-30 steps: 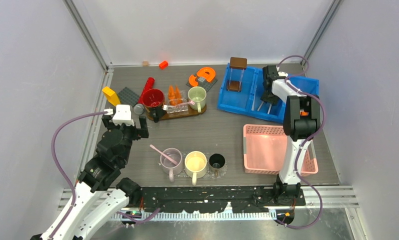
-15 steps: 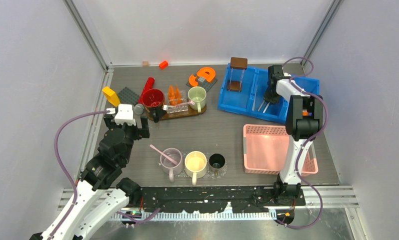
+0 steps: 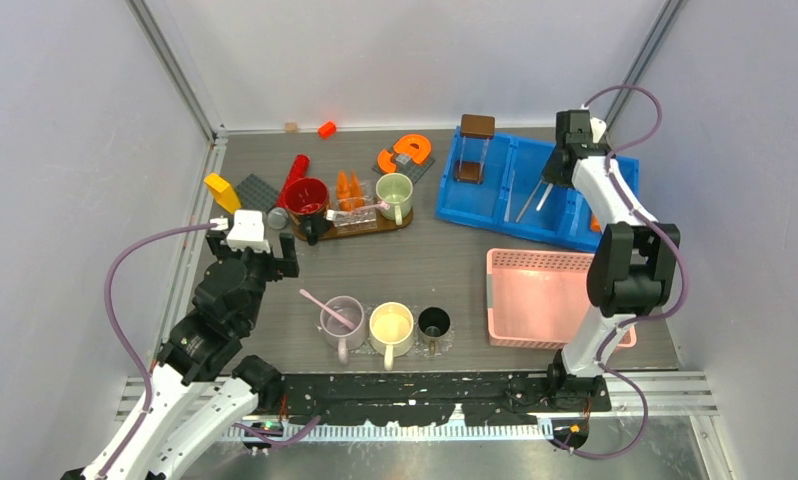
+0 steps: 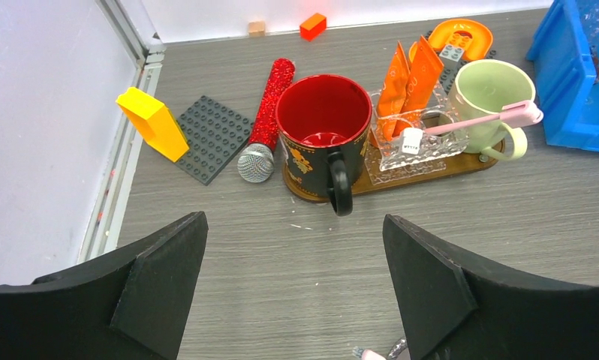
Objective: Prepare toiletry sets of a toothbrush and toothpaste on the tray
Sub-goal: Pick up the toothbrush from the storage box.
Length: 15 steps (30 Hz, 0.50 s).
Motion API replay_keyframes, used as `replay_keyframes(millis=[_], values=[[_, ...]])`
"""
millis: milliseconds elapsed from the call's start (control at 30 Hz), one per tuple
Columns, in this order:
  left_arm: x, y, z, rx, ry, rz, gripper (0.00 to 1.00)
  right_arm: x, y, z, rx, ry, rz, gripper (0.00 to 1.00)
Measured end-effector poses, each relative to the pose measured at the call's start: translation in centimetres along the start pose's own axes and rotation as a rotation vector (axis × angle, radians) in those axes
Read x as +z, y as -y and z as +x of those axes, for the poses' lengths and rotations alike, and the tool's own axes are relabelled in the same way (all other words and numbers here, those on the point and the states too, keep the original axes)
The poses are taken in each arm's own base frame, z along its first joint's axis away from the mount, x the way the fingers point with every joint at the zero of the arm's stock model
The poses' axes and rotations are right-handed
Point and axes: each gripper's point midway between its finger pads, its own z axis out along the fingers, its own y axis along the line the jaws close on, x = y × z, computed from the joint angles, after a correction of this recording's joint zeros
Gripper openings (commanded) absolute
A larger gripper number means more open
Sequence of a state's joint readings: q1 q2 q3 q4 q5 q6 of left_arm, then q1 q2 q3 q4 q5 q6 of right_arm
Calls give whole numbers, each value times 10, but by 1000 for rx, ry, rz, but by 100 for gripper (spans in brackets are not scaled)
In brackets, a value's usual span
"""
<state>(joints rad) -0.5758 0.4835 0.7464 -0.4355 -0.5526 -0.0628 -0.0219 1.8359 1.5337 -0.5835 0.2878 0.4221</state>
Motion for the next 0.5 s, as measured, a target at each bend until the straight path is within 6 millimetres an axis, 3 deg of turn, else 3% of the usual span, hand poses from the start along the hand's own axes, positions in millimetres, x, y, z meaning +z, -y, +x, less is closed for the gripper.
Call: replay_keyframes(millis=[300,500], values=[[-2,6,-2,-10,10,39,90,-53,-3,14,-33,33,-97,1],[-3,17,-7,-10,1,100,90,-109,-45,28,-151,106,-266,1]])
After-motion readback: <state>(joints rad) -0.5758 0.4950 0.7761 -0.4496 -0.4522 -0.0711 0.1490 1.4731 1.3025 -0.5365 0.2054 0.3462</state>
